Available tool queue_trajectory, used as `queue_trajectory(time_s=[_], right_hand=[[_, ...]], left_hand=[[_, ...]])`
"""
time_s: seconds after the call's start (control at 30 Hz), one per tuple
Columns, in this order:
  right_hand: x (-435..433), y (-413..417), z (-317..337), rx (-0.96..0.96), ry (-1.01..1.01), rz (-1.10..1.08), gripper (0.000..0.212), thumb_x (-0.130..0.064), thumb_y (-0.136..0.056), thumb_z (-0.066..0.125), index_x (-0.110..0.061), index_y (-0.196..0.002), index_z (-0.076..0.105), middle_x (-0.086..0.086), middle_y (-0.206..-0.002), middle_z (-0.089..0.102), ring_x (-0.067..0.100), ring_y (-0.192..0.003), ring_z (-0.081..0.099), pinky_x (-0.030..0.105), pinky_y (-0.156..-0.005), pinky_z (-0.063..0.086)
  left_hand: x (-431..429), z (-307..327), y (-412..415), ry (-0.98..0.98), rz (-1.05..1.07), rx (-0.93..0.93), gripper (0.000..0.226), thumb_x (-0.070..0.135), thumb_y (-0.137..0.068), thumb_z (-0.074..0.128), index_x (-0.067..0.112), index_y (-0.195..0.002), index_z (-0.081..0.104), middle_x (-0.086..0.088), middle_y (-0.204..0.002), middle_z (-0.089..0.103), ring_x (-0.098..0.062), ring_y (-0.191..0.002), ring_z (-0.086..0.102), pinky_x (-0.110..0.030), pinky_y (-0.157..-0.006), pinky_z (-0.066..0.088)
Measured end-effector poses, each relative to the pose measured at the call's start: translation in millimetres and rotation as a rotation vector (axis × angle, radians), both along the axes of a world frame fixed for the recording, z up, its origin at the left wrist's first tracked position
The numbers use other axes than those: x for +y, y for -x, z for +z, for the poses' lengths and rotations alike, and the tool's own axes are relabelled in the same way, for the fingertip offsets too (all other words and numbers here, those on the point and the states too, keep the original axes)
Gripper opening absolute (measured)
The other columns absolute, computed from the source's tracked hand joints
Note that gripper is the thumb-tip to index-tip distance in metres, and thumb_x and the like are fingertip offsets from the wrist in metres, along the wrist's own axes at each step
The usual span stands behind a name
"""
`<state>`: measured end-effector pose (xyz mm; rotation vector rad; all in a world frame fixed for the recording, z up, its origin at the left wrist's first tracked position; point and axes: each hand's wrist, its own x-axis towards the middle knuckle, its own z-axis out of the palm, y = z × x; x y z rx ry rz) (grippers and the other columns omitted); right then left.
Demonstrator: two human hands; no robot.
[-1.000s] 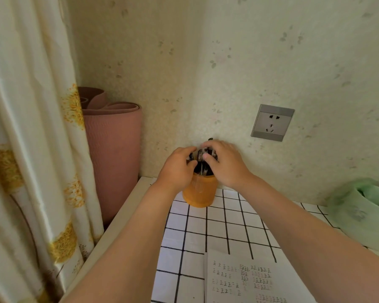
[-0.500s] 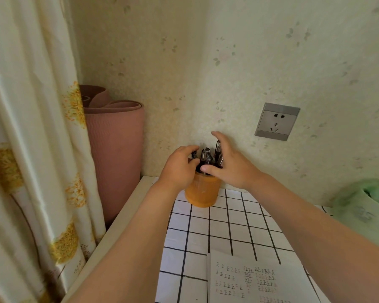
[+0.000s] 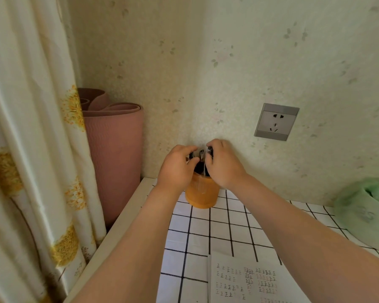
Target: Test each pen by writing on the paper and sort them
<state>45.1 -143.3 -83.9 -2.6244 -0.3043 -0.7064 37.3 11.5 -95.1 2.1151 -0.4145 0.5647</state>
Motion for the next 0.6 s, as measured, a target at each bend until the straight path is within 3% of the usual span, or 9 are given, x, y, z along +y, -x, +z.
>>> queue_trajectory(time_s=[0.07, 0.17, 0.3, 0.43, 0.6], right_hand=[[-2, 2, -6, 0.015, 0.009, 0.037, 0.042, -0.021, -0.099, 0.052, -0.008, -0.137, 0.044, 0.014, -0.135, 0.042, 0.028, -0.121, 0.049, 0.038, -0.101, 0.045], [-7, 10, -10, -0.113, 0.139, 0.058, 0.056, -0.023, -0.097, 0.054, -0.012, -0.149, 0.035, 0.012, -0.150, 0.035, 0.029, -0.137, 0.037, 0.041, -0.110, 0.039], [-13, 20, -11, -0.119, 0.292, 0.039, 0.055, -0.029, -0.101, 0.043, -0.021, -0.154, 0.029, 0.001, -0.155, 0.038, 0.021, -0.141, 0.035, 0.042, -0.112, 0.035], [-11, 28, -8, -0.034, 0.250, 0.063, 0.058, -0.036, -0.099, 0.048, -0.022, -0.152, 0.031, 0.001, -0.153, 0.038, 0.022, -0.141, 0.034, 0.047, -0.111, 0.036], [-14, 46, 18, 0.066, 0.035, 0.081, 0.062, -0.042, -0.100, 0.048, -0.033, -0.155, 0.022, -0.001, -0.165, 0.014, 0.024, -0.149, 0.021, 0.051, -0.117, 0.027]], left_hand=[[2, -2, -3, -0.065, -0.009, 0.055, 0.046, 0.027, -0.098, 0.056, 0.017, -0.143, 0.048, -0.004, -0.133, 0.054, -0.018, -0.114, 0.056, -0.024, -0.094, 0.042], [3, -4, -3, -0.135, -0.054, 0.146, 0.054, 0.033, -0.101, 0.049, 0.018, -0.150, 0.035, -0.007, -0.141, 0.046, -0.020, -0.123, 0.050, -0.028, -0.102, 0.039], [3, -4, 0, -0.134, -0.073, 0.186, 0.058, 0.036, -0.101, 0.049, 0.021, -0.153, 0.028, -0.006, -0.145, 0.043, -0.019, -0.126, 0.048, -0.028, -0.103, 0.038], [5, -2, 5, -0.121, -0.102, 0.227, 0.066, 0.035, -0.098, 0.053, 0.024, -0.155, 0.022, -0.006, -0.149, 0.037, -0.019, -0.130, 0.046, -0.036, -0.109, 0.039], [11, 15, 19, -0.081, -0.053, 0.186, 0.065, 0.038, -0.098, 0.054, 0.024, -0.154, 0.024, -0.004, -0.152, 0.033, -0.019, -0.131, 0.045, -0.037, -0.108, 0.040]])
